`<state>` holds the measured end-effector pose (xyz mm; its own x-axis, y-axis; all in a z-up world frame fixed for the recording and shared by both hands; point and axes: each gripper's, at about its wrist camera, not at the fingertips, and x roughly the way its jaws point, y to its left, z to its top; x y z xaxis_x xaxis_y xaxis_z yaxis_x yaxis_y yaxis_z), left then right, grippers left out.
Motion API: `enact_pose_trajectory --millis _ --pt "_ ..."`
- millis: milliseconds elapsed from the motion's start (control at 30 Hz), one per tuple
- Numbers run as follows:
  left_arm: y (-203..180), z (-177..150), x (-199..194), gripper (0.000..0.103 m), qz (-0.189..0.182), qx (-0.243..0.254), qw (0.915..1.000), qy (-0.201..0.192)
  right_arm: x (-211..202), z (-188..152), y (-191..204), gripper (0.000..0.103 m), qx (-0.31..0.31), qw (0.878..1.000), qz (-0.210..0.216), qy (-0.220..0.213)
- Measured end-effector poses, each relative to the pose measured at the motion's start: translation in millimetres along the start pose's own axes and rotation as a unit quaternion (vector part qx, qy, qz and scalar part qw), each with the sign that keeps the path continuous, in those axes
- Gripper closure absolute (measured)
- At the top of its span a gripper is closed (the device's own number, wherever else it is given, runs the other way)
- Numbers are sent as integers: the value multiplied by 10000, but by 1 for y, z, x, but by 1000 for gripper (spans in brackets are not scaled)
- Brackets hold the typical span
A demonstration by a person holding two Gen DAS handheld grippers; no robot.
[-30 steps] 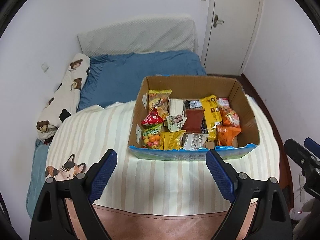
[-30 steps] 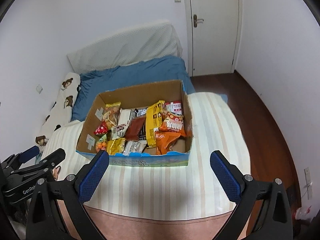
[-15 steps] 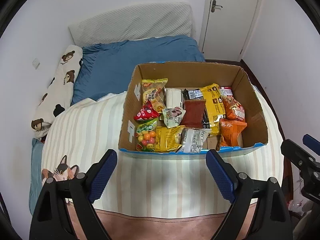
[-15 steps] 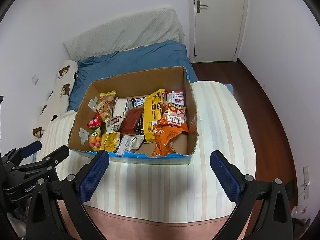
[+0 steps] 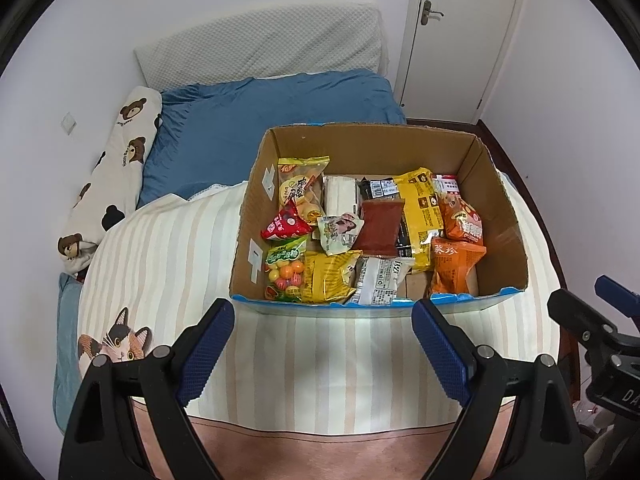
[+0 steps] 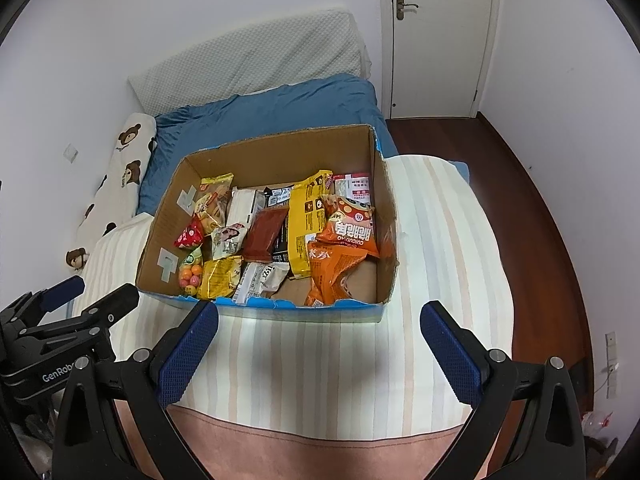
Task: Organize snacks
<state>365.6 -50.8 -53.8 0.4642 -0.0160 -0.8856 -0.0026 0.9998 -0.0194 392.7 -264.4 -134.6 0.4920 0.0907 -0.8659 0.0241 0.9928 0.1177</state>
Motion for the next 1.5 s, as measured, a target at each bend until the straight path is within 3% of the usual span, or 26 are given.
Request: enact_pose_trajectory --millis 1500 --pt "-4 -3 -9 12 -35 -9 10000 -67 -11 -3 -2 0 23 10000 -3 -13"
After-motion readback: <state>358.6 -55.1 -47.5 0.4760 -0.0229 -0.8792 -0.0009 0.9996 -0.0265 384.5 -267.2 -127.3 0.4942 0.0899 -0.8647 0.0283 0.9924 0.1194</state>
